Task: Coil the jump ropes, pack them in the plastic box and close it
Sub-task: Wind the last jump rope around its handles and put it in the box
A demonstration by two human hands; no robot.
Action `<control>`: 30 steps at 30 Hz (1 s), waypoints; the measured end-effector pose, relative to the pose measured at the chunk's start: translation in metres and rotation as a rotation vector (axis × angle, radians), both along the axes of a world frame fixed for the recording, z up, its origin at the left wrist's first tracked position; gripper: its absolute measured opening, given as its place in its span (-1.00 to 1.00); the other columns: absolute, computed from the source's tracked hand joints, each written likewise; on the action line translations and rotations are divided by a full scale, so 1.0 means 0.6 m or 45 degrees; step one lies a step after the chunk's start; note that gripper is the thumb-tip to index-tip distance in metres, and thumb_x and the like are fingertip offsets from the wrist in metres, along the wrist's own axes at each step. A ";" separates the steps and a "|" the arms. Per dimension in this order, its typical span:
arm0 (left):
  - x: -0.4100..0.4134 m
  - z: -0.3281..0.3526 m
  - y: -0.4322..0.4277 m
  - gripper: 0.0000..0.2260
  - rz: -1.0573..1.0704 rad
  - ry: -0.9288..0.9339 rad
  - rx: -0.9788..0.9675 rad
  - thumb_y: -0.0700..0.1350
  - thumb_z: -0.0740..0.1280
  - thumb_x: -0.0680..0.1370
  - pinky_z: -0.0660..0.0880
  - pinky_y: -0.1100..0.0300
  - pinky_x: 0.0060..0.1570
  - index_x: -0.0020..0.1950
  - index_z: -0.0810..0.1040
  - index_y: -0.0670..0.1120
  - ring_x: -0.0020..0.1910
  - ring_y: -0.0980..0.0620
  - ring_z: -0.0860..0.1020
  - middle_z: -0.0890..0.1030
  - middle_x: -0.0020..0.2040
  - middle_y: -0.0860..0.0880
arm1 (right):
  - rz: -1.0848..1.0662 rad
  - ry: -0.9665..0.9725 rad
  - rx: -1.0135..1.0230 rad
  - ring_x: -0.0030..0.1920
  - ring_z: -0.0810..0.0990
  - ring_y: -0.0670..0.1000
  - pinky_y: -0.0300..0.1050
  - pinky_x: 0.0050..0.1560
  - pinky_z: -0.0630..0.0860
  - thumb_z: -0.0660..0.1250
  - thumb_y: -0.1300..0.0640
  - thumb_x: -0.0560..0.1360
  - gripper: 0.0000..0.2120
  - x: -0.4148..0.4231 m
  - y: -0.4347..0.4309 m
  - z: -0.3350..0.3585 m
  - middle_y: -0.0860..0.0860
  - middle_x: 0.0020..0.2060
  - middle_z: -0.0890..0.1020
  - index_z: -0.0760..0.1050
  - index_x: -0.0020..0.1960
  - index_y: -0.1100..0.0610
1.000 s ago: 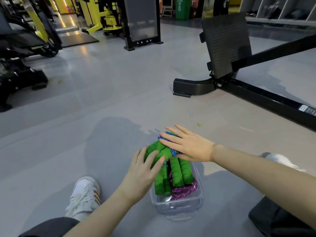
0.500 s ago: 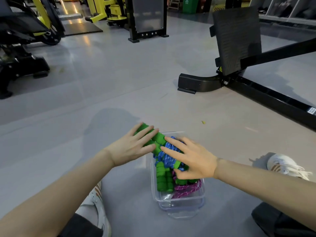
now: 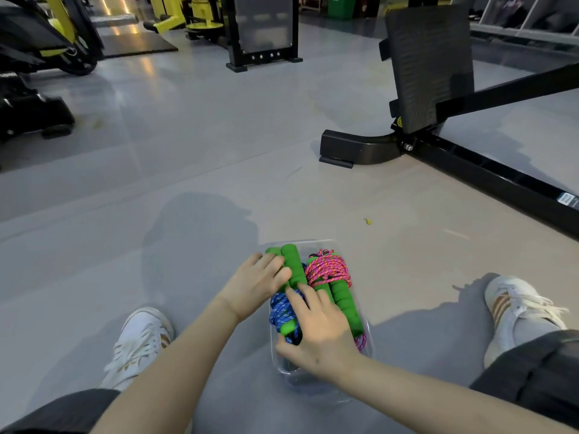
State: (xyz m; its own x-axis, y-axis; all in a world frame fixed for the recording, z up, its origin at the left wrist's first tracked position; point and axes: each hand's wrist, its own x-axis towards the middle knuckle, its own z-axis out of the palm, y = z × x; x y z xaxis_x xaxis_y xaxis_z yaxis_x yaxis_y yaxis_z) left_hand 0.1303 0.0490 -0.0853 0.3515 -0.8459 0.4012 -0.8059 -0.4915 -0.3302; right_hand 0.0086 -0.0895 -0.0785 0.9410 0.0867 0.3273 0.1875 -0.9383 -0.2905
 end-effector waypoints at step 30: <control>-0.069 -0.010 -0.050 -0.44 0.525 1.093 -0.234 0.04 -0.01 0.56 -0.31 0.04 0.47 0.49 0.14 -0.23 0.54 0.08 0.00 0.20 0.53 -0.11 | 0.328 0.408 0.123 0.49 0.17 0.08 -0.03 0.50 -0.05 -0.10 -0.05 0.51 -0.37 -0.007 -0.078 -0.022 0.19 0.46 0.24 0.18 0.46 0.28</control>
State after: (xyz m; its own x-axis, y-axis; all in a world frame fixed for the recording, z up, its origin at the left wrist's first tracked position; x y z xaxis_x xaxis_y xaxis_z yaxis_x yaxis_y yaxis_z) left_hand 0.0890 0.0189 -0.0911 0.8413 -0.5403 -0.0169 -0.4895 -0.7747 0.4002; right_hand 0.0044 -0.1360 -0.0919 0.9480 0.3158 0.0396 0.2983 -0.8382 -0.4566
